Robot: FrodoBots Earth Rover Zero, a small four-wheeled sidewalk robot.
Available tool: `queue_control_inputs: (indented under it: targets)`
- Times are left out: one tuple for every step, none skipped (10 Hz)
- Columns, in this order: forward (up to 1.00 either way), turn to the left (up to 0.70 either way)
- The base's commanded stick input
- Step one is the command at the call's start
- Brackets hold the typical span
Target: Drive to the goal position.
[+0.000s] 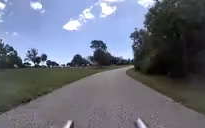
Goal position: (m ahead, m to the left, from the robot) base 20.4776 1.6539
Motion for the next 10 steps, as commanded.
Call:
queue_control_inputs:
  targets:
    - [0.5,0.0]
    - [0.5,0.0]
    - [0.5,0.0]
    - [0.5,0.0]
    - [0.5,0.0]
    - [0.5,0.0]
    - [0.5,0.0]
    - [0.5,0.0]
    - [0.5,0.0]
    - [0.5,0.0]
